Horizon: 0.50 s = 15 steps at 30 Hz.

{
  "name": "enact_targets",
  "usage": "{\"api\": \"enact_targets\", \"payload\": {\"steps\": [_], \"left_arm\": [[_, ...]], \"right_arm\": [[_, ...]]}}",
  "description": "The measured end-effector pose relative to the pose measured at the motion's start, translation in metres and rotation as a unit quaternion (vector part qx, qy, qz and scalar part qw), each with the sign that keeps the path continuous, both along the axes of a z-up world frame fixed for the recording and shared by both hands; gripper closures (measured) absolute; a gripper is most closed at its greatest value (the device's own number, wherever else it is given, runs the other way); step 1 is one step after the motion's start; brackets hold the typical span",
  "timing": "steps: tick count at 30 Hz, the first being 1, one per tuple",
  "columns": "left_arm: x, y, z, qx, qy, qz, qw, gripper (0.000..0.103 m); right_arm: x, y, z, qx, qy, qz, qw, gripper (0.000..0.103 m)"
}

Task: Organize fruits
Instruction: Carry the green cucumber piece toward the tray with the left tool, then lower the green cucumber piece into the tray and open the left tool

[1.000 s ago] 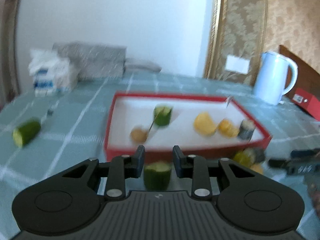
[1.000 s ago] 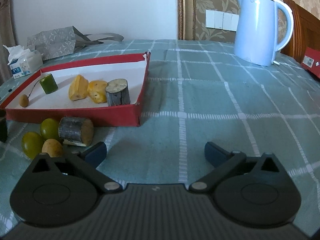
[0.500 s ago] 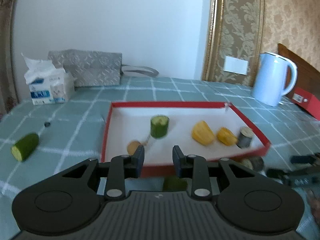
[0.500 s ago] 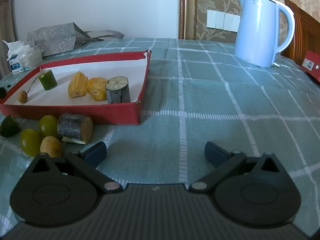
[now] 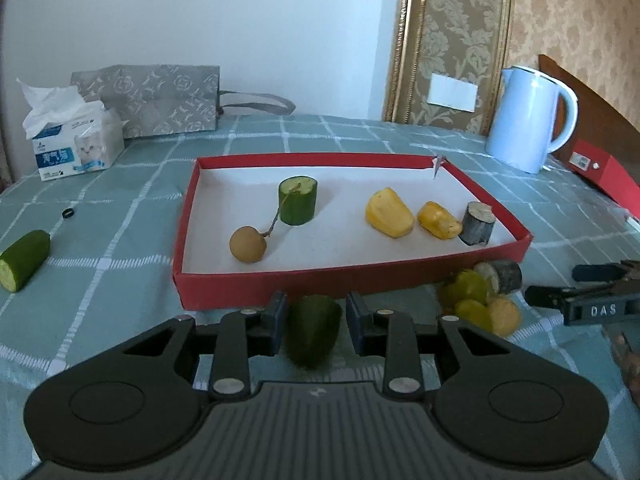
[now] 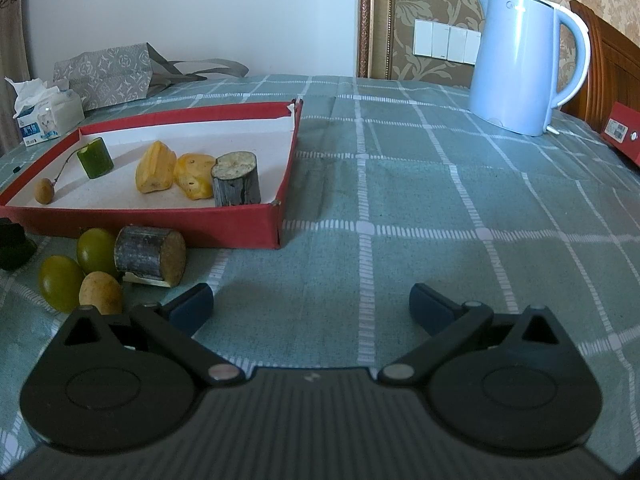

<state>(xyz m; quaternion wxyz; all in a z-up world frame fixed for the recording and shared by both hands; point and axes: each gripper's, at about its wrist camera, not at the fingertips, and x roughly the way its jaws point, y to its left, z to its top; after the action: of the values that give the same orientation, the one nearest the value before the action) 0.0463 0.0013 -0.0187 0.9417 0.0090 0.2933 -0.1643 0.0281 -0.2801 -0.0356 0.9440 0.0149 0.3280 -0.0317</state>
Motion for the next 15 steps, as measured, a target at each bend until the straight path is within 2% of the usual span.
{"api": "enact_targets", "payload": {"steps": [4, 9, 12, 15], "left_arm": [[0.0049, -0.0026, -0.0032, 0.019, 0.004, 0.003, 0.9998, 0.072], [0.0089, 0.0016, -0.0063, 0.011, 0.01, 0.006, 0.9999, 0.072], [0.0102, 0.0003, -0.0099, 0.024, 0.011, 0.012, 0.9996, 0.073], [0.0098, 0.0029, -0.0097, 0.015, 0.011, 0.015, 0.9997, 0.073]], "right_arm": [[-0.0001, -0.0002, 0.0001, 0.0, 0.0, 0.0, 1.0, 0.0], [0.0, -0.0004, 0.0, 0.0, 0.0, 0.0, 1.0, 0.0], [0.0, -0.0002, -0.0001, 0.0, 0.0, 0.0, 1.0, 0.0], [0.0001, -0.0002, 0.0, 0.0, 0.0, 0.0, 1.0, 0.0]]}}
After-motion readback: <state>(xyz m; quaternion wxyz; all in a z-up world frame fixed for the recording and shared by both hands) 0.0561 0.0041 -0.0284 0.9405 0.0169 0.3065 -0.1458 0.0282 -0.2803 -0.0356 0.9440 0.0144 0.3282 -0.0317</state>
